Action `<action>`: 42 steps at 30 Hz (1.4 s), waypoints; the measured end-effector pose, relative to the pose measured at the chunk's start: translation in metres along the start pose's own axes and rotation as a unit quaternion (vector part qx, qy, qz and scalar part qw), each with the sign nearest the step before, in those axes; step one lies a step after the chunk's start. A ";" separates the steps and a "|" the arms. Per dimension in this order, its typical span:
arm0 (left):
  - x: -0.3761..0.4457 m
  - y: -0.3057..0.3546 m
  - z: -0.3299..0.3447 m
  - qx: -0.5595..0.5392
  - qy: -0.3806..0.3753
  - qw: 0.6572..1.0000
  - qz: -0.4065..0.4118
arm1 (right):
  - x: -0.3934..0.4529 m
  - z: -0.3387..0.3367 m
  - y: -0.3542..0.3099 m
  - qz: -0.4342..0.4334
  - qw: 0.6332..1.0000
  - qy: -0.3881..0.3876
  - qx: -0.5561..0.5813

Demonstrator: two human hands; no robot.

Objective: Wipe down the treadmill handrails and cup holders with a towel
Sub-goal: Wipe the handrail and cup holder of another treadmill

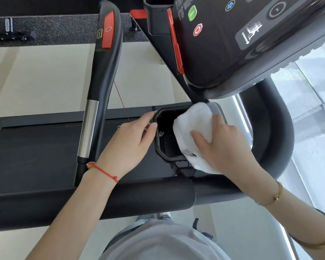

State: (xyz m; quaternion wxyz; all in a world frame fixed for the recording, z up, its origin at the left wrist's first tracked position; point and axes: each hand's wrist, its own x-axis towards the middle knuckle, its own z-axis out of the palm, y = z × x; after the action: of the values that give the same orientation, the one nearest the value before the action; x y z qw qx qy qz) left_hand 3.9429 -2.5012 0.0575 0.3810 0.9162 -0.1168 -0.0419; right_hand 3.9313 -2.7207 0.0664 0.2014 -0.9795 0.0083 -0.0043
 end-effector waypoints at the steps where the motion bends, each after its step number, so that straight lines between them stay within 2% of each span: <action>1: 0.000 0.000 0.000 0.001 -0.001 1.000 0.002 | -0.004 0.000 0.001 0.015 1.000 -0.007 0.009; 4: 0.000 0.001 0.000 0.001 -0.004 1.000 0.007 | 0.003 -0.003 -0.001 0.037 0.999 -0.032 0.017; 9: 0.001 0.000 0.002 0.003 0.002 1.000 0.006 | 0.029 -0.006 -0.008 0.026 0.998 -0.041 0.040; 16: -0.001 0.001 0.000 0.009 0.003 1.000 0.013 | -0.011 -0.021 0.007 0.036 0.994 -0.062 0.087; 18: 0.000 0.000 0.000 0.014 0.001 1.000 0.012 | -0.022 -0.028 0.010 0.016 0.992 -0.039 0.119; 20: 0.000 0.001 -0.001 0.016 -0.002 1.000 0.010 | -0.033 -0.030 0.012 -0.012 0.995 -0.017 0.096; 24: -0.001 0.002 -0.001 0.018 -0.001 1.000 0.012 | -0.045 -0.025 0.015 -0.129 0.991 0.033 0.015; 29: 0.000 0.000 -0.001 0.021 -0.002 1.000 0.012 | -0.043 -0.023 0.028 -0.264 0.962 0.070 -0.023; 33: -0.001 0.001 -0.001 0.021 -0.001 1.000 0.012 | -0.045 -0.023 0.032 -0.344 0.939 -0.001 0.017; 36: 0.000 -0.001 -0.001 0.019 -0.003 1.000 0.004 | -0.041 -0.016 0.024 -0.386 0.922 -0.033 0.003; 42: 0.002 -0.003 0.002 0.008 0.002 1.000 0.003 | -0.026 -0.001 -0.015 -0.376 0.924 -0.054 -0.047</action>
State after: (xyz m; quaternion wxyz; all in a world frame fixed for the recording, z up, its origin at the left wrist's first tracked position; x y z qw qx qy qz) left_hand 3.9454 -2.5014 0.0542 0.3740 0.9190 -0.1190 -0.0376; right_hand 3.9057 -2.7067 0.0730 0.1384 -0.9176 -0.3716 -0.0262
